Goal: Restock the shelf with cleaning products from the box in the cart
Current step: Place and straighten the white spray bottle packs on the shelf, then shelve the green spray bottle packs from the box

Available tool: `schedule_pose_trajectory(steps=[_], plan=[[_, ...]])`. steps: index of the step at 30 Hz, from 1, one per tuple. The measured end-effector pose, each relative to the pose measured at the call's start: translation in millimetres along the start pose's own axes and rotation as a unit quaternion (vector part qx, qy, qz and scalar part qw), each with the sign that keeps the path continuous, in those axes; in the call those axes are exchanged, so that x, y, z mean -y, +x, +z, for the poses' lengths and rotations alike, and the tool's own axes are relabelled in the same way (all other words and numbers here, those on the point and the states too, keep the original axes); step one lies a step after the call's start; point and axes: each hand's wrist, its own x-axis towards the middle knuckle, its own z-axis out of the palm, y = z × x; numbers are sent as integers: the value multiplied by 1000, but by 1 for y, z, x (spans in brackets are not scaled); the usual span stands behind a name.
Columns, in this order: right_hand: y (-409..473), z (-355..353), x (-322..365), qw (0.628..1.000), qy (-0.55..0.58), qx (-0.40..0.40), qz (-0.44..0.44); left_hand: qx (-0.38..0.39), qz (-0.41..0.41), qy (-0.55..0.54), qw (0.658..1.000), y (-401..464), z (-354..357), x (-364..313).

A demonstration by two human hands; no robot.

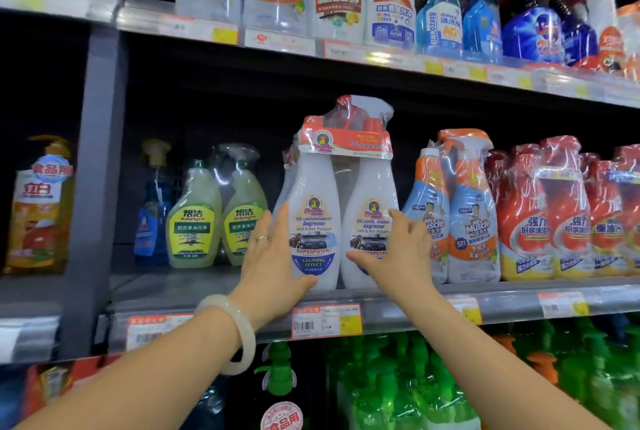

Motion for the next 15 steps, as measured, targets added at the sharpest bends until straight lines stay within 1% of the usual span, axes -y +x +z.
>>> schedule_pose_trajectory(steps=[2,4,6,8,10,15], plan=[[-10,-4,26,1000,-14,6,-25,20,-9,54,998,-14,-20,0],[-28,-3,57,998,-10,32,-52,49,-25,122,991,-33,-49,8],[-54,1,92,993,-14,83,-86,81,-34,171,981,-59,-82,22],[-86,11,127,983,-20,140,-118,96,-48,216,970,-91,-119,38],[-121,23,165,969,-26,195,-151,107,-82,258,957,-128,-157,56],[-225,62,268,924,-5,318,-210,148,-166,367,903,-247,-257,101]])
